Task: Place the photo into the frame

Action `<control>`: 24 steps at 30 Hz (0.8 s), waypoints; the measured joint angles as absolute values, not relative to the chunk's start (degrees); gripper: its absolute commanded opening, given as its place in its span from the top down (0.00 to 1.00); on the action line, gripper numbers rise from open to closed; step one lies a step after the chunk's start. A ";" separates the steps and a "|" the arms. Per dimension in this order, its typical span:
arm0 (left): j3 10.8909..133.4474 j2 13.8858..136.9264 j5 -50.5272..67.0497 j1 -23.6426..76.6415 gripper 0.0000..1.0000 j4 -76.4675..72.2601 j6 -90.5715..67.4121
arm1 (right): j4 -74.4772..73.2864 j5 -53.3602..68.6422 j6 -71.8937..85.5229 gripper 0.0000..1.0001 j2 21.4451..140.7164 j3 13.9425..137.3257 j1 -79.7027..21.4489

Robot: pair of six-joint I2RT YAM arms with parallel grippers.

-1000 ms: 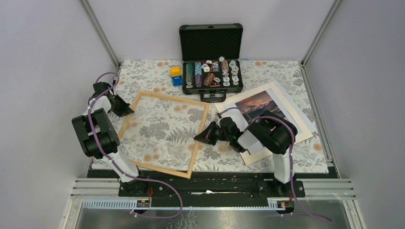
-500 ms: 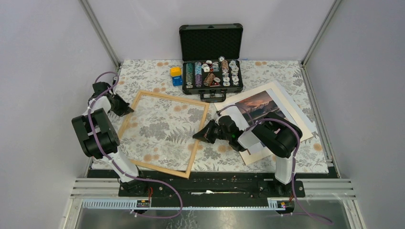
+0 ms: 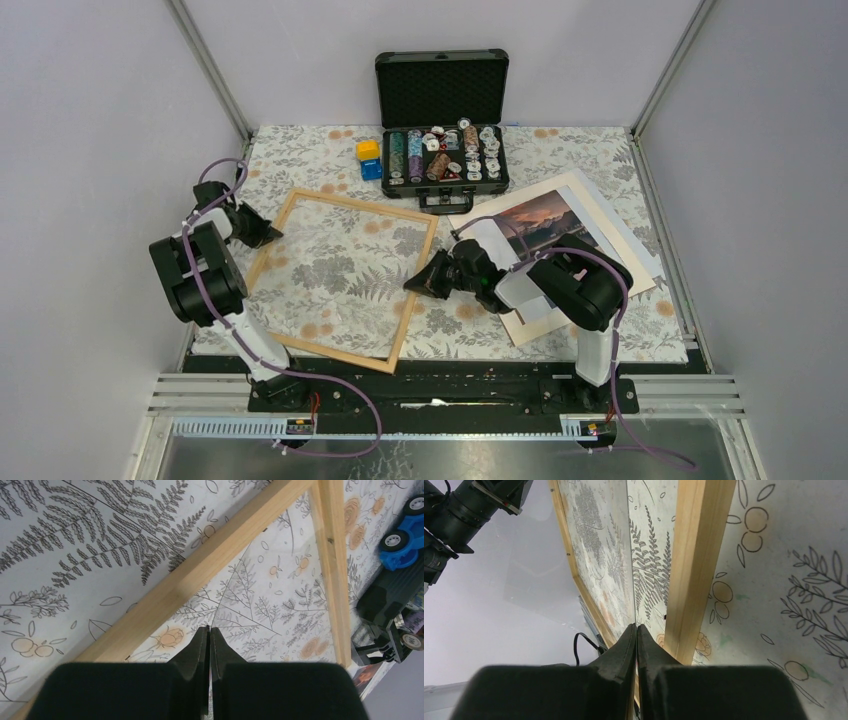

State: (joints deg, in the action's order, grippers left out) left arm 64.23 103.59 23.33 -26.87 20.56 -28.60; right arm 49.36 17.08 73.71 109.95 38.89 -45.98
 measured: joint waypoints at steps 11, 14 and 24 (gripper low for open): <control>64.18 105.58 25.17 -27.81 1.00 17.43 -28.86 | 45.36 17.12 72.84 1.00 109.95 41.93 -45.98; 63.81 105.06 25.10 -27.81 1.00 17.06 -28.86 | 45.58 17.02 73.01 0.98 109.95 41.78 -45.98; 64.62 103.74 24.86 -27.75 1.00 18.46 -28.95 | 45.69 17.74 73.63 0.86 111.15 42.22 -46.13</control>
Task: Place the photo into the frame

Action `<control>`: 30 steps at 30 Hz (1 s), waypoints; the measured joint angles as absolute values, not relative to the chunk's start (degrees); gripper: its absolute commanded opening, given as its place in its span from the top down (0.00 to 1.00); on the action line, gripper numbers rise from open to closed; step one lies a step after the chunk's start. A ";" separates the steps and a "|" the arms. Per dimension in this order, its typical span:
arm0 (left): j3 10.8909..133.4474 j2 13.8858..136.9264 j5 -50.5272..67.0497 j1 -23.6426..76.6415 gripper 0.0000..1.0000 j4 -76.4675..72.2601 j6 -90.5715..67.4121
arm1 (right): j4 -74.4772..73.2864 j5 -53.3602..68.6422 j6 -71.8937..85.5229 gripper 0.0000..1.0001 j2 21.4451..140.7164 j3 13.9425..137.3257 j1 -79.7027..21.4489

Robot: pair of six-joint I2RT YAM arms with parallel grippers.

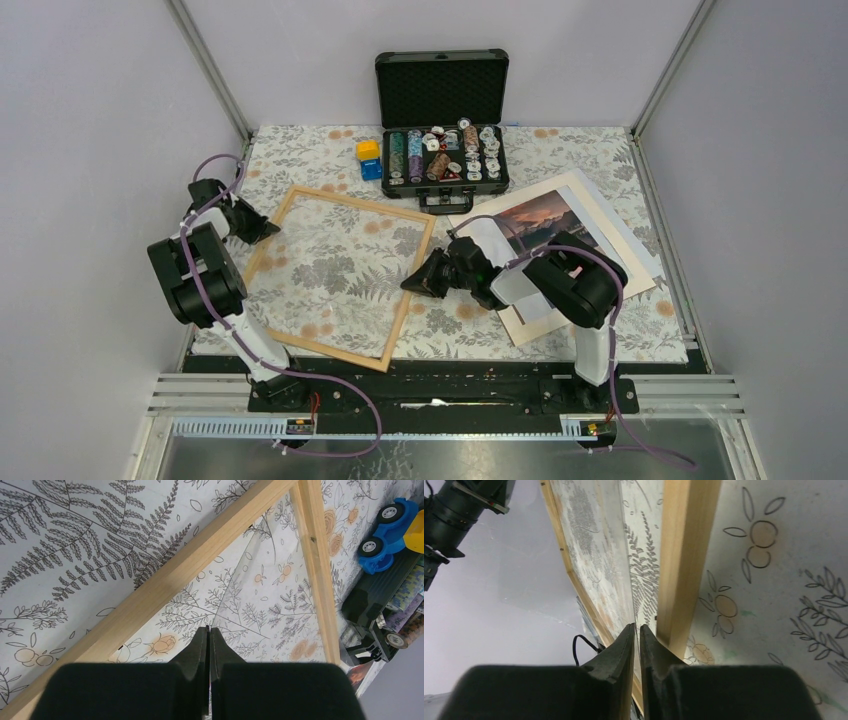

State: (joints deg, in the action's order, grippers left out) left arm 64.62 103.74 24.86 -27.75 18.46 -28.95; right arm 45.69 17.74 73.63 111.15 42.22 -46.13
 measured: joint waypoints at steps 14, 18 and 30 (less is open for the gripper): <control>63.40 100.36 24.01 -27.70 1.00 18.50 -28.08 | 46.19 18.96 74.70 0.94 112.51 42.33 -46.30; 63.40 100.33 24.03 -27.70 1.00 18.39 -28.18 | 46.13 18.92 75.13 0.95 112.51 42.52 -46.59; 65.60 104.05 24.47 -27.79 1.00 17.63 -28.49 | 45.28 17.39 75.77 0.97 112.51 44.05 -47.79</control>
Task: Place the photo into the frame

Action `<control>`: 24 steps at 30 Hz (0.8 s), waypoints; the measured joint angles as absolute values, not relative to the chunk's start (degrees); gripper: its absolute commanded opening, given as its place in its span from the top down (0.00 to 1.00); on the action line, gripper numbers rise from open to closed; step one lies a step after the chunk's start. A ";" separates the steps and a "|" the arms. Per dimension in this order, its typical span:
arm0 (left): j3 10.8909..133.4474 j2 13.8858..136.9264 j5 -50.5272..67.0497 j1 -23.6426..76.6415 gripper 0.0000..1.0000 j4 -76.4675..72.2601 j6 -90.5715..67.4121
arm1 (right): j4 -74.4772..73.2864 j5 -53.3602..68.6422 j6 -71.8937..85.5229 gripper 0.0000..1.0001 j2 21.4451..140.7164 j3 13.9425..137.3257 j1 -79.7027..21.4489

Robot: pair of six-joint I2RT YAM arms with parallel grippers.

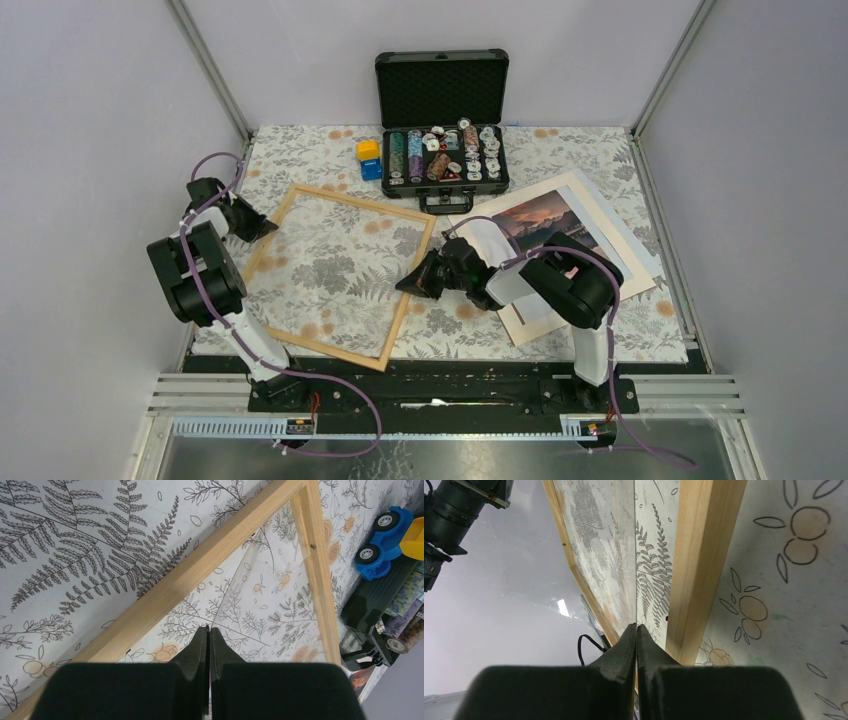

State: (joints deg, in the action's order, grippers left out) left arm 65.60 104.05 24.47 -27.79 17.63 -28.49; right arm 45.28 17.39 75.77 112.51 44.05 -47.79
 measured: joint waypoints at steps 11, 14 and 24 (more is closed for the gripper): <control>65.63 105.27 26.44 -27.88 1.00 16.16 -29.47 | 45.12 15.79 75.90 0.98 112.46 43.46 -47.88; 65.63 105.27 26.92 -27.88 1.00 15.77 -29.89 | 44.53 15.40 75.33 0.98 112.14 43.46 -47.90; 65.63 105.27 28.01 -27.81 1.00 15.33 -30.76 | 41.47 12.95 72.84 0.98 107.61 43.40 -48.01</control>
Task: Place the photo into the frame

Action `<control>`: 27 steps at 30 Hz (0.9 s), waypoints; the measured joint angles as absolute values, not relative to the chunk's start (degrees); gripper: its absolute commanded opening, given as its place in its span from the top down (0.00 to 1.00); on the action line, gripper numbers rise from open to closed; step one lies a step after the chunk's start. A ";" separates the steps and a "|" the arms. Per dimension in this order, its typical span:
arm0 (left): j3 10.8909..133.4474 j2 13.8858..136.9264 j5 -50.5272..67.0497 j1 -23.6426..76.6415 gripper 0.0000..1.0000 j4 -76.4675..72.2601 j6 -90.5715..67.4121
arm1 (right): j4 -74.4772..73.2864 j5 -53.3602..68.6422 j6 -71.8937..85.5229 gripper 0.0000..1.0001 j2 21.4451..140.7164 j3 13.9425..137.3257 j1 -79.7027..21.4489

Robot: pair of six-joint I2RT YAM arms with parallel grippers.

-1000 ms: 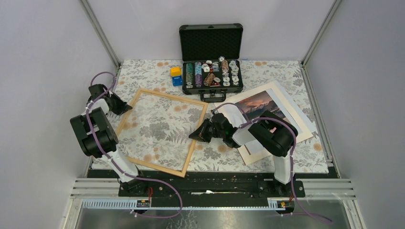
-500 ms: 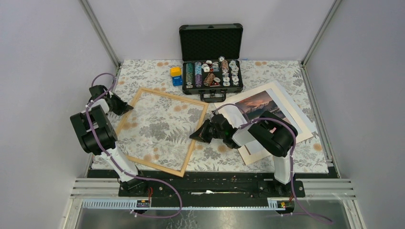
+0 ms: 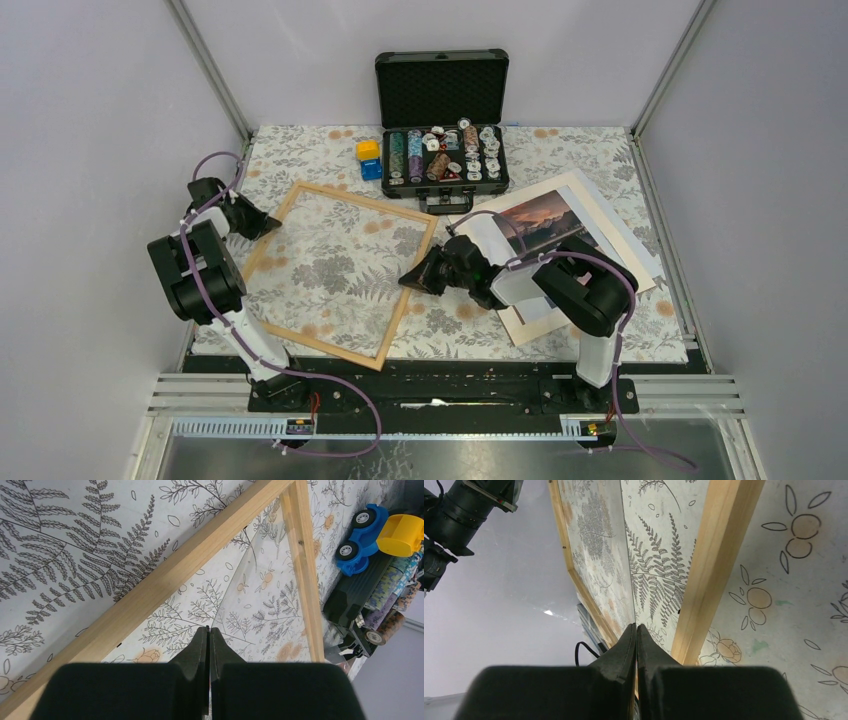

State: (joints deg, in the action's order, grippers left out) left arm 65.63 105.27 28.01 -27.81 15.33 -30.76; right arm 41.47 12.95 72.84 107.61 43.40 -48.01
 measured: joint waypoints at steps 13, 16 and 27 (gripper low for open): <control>66.19 108.40 29.15 -27.81 1.00 14.44 -31.64 | 41.47 12.93 73.38 0.98 108.92 43.20 -48.01; 66.57 108.84 29.58 -27.81 1.00 14.41 -31.97 | 41.50 12.93 73.38 0.98 109.03 43.20 -48.01; 67.33 108.92 29.36 -27.70 1.00 14.48 -32.23 | 42.09 12.97 73.58 0.96 110.91 43.35 -48.01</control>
